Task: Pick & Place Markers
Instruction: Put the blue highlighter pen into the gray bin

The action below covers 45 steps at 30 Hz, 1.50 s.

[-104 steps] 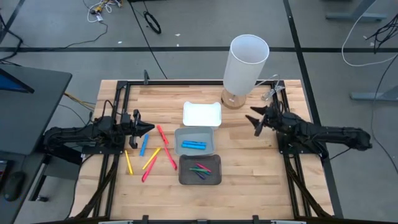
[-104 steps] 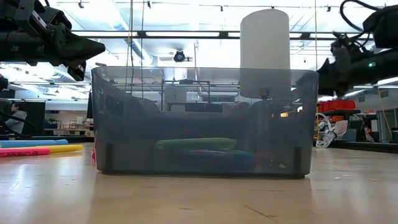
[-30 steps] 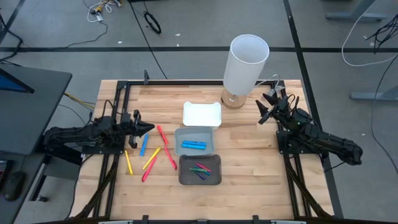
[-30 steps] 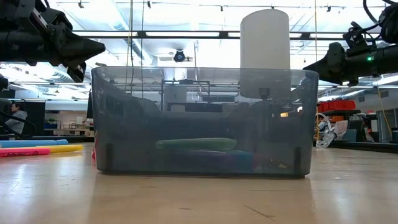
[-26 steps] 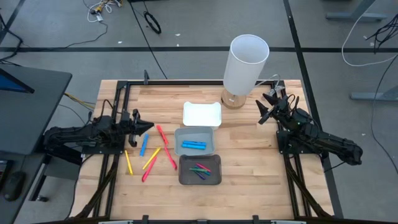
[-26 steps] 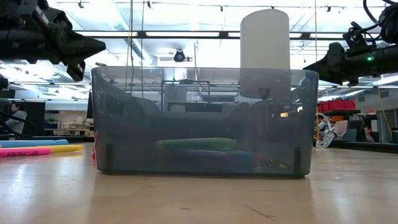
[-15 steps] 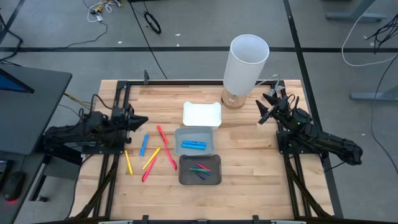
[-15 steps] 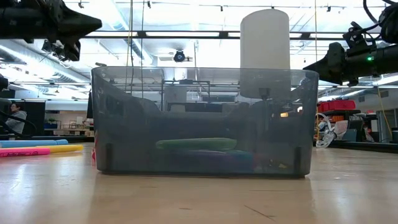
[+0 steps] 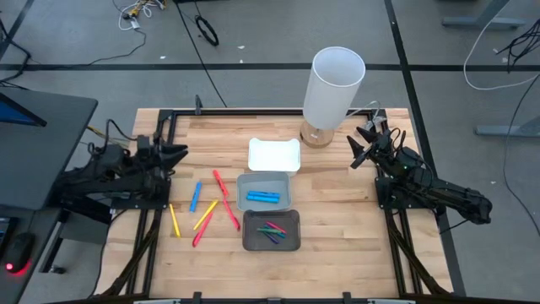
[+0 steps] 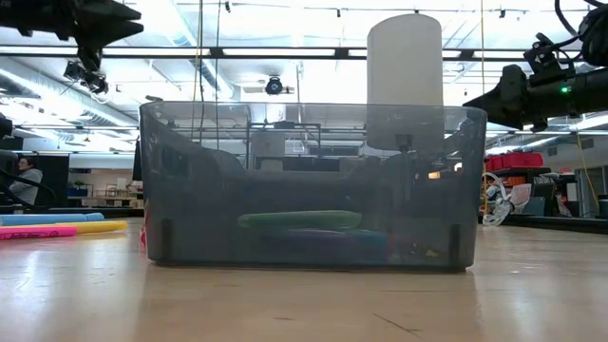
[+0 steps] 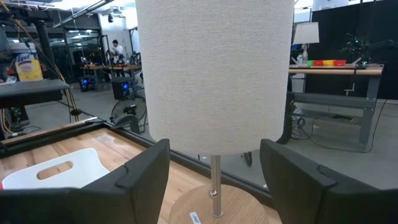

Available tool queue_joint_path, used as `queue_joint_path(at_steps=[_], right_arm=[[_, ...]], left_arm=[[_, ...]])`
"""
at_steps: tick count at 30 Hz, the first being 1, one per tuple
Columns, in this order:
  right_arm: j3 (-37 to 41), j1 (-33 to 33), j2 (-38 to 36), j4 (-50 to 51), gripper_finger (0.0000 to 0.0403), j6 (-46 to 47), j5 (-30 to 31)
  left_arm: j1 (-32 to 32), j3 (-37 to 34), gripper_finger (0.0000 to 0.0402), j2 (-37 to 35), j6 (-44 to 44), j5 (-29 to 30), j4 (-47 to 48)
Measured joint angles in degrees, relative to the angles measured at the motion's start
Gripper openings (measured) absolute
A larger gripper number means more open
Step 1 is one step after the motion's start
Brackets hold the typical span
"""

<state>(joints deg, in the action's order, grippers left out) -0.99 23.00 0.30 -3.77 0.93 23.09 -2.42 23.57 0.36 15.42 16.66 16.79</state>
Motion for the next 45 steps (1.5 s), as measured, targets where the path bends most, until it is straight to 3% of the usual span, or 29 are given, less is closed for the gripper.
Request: queue_joint_path(at_steps=[8, 13, 28, 45], right_arm=[[0.0, 0.0, 0.0, 0.0, 0.0251, 0.0, 0.0], [0.0, 0.0, 0.0, 0.0, 0.0251, 0.0, 0.0], [0.0, 0.0, 0.0, 0.0, 0.0251, 0.0, 0.0], [0.0, 0.0, 0.0, 0.0, 0.0251, 0.0, 0.0]], left_arm=[[0.0, 4.5, 0.0181, 0.1, 0.6, -0.2, 5.0], [0.0, 8.0, 0.0206, 3.7, -1.2, -2.9, 5.4], [0.0, 27.5, 0.0211, 21.9, -2.1, -2.5, 15.1], [0.0, 42.3, 0.0211, 36.2, 16.5, -0.8, 28.4]])
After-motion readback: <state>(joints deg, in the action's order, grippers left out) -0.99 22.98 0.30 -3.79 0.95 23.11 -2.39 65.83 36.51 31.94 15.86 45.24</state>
